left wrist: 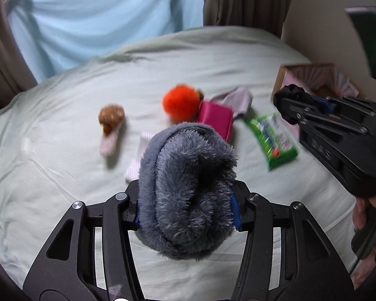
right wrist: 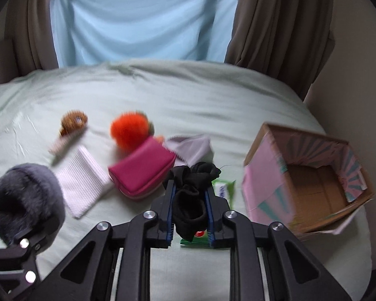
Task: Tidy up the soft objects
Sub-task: 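Carry both items over the cardboard box and open both tools to drop them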
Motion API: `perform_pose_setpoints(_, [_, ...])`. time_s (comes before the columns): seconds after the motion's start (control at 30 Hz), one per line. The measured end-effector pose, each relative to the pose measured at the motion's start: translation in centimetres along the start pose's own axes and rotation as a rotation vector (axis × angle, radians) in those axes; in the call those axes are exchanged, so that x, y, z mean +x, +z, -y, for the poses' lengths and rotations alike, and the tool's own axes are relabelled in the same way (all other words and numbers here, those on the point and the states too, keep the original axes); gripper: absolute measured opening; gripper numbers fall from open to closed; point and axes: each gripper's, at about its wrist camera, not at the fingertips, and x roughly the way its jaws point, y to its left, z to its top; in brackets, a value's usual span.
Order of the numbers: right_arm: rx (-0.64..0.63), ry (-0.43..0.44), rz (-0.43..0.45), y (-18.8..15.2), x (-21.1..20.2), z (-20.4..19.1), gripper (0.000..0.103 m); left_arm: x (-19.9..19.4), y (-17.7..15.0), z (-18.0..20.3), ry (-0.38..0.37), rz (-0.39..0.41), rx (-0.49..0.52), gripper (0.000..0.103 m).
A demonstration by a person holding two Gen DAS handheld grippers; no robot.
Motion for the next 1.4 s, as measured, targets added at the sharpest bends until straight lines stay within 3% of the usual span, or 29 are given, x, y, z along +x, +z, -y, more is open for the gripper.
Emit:
perform_pose_setpoints(0.4, [0.093, 0.069, 0.038, 6.2, -10.6, 8.0, 0.018, -7.7, 10.7, 4.7, -0.012, 0.044, -0.045, 0.047])
perform_pose_setpoints(0.73, [0.084, 0.084, 0.025, 9.2, -13.5, 19.7, 0.019, -9.3, 17.2, 14.8, -0.044, 0.039, -0.161, 0.047])
perform_pose_setpoints(0.9, [0.081, 0.086, -0.024, 9.6, -12.1, 25.9, 0.019, -7.1, 19.4, 20.3, -0.061, 0.018, -0.197, 0.047])
perform_pose_setpoints(1.1, [0.099, 0.106, -0.112, 10.1, -8.4, 31.3, 0.019, -2.1, 21.2, 25.8, -0.085, -0.076, -0.198, 0.047])
perform_pose_setpoints(1.4, [0.177, 0.147, -0.357, 9.7, 1.7, 36.3, 0.019, 7.1, 22.1, 28.7, -0.122, -0.269, -0.211, 0.047])
